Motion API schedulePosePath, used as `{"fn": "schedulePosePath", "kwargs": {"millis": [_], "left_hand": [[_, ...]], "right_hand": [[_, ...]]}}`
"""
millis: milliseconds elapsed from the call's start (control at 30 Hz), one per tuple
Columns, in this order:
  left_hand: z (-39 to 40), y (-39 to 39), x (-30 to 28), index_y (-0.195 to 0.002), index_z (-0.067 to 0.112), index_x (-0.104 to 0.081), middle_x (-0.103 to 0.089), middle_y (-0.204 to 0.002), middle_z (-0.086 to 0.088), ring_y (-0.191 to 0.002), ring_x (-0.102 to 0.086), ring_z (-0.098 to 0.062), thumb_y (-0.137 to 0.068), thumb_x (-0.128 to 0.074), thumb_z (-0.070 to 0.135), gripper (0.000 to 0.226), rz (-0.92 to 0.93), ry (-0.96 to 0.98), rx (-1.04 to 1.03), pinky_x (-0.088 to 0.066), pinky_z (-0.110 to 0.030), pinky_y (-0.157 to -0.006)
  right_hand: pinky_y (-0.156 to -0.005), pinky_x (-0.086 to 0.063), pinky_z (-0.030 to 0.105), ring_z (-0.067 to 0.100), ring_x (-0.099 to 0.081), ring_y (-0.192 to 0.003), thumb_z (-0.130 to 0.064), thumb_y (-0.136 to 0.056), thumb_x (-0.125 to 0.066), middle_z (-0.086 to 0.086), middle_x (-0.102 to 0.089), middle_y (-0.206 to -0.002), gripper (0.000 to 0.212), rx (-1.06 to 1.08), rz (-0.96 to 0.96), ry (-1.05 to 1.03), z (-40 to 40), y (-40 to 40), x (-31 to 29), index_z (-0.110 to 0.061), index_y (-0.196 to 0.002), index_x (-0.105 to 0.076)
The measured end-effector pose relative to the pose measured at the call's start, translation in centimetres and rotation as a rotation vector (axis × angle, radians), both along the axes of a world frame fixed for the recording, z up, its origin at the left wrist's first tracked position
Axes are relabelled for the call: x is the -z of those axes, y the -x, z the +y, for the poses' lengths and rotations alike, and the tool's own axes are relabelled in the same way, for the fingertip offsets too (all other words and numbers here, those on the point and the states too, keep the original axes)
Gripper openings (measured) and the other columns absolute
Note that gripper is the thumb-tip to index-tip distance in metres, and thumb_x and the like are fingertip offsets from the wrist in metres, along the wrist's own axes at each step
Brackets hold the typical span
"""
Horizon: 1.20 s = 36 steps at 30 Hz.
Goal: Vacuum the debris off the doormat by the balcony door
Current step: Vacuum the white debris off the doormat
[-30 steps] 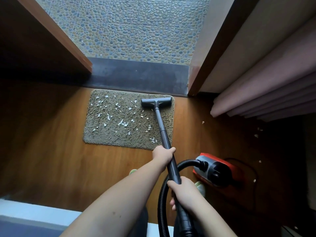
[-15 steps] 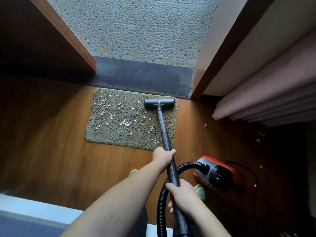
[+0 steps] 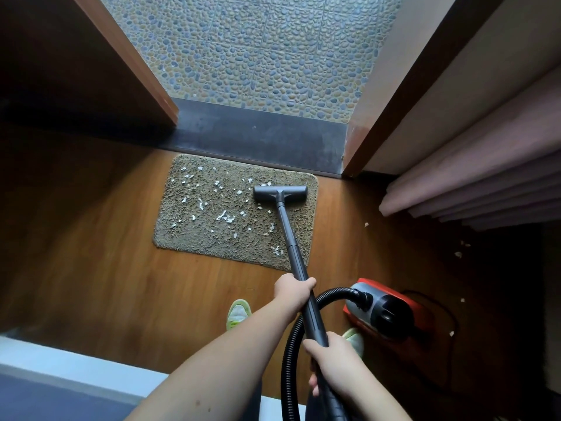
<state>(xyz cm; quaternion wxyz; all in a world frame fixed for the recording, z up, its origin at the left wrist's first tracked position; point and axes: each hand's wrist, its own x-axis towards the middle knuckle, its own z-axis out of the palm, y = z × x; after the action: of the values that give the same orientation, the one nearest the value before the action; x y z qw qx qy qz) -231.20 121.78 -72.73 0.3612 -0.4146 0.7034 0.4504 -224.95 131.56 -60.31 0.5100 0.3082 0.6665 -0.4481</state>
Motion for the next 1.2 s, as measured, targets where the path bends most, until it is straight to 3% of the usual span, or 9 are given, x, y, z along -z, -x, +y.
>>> {"fn": "schedulePosePath", "kwargs": {"millis": [200, 400, 567, 967, 1200], "left_hand": [[0.5, -0.7, -0.5, -0.101, 0.012, -0.066, -0.071, -0.096, -0.008, -0.089, -0.068, -0.027, -0.074, -0.065, 0.039, 0.038, -0.004, -0.005, 0.007, -0.057, -0.039, -0.084], [1.2, -2.1, -0.7, -0.102, 0.011, -0.066, -0.071, -0.096, -0.008, -0.088, -0.068, -0.025, -0.078, -0.065, 0.037, 0.035, -0.012, 0.0, 0.011, -0.056, -0.032, -0.079], [1.6, -2.6, -1.1, -0.104, 0.01, -0.066, -0.07, -0.098, -0.008, -0.09, -0.068, -0.026, -0.078, -0.065, 0.039, 0.039, -0.021, 0.008, 0.026, -0.056, -0.035, -0.083], [1.9, -4.9, -2.0, -0.105, 0.009, -0.066, -0.07, -0.097, -0.009, -0.087, -0.068, -0.026, -0.075, -0.065, 0.043, 0.045, -0.039, -0.003, 0.013, -0.058, -0.037, -0.079], [2.1, -6.9, -2.0, -0.101, 0.009, -0.066, -0.071, -0.095, -0.009, -0.086, -0.069, -0.028, -0.062, -0.062, 0.049, 0.056, -0.039, -0.031, -0.018, -0.059, -0.041, -0.082]], "right_hand": [[-0.038, -0.044, 0.025, 0.021, -0.052, -0.036, -0.021, -0.093, -0.053, 0.008, -0.054, -0.046, 0.017, -0.017, -0.005, 0.025, 0.8, -0.6, -0.6, -0.005, -0.097, -0.048], [-0.042, -0.046, 0.027, 0.026, -0.055, -0.041, -0.022, -0.091, -0.053, 0.015, -0.058, -0.054, 0.018, -0.029, -0.021, 0.044, 1.8, -1.5, -0.9, -0.005, -0.094, -0.048], [-0.044, -0.048, 0.029, 0.028, -0.056, -0.045, -0.022, -0.089, -0.055, 0.016, -0.06, -0.058, 0.018, -0.023, -0.02, 0.048, 2.2, -2.2, -0.8, -0.005, -0.092, -0.049], [-0.04, -0.045, 0.026, 0.024, -0.051, -0.036, -0.018, -0.092, -0.052, 0.015, -0.056, -0.052, 0.016, -0.052, -0.03, 0.05, 2.6, -4.2, -1.5, -0.003, -0.089, -0.047], [-0.04, -0.044, 0.026, 0.023, -0.05, -0.035, -0.019, -0.092, -0.051, 0.013, -0.056, -0.05, 0.018, -0.032, -0.047, 0.055, 2.7, -6.2, -1.6, -0.002, -0.093, -0.046]]}}
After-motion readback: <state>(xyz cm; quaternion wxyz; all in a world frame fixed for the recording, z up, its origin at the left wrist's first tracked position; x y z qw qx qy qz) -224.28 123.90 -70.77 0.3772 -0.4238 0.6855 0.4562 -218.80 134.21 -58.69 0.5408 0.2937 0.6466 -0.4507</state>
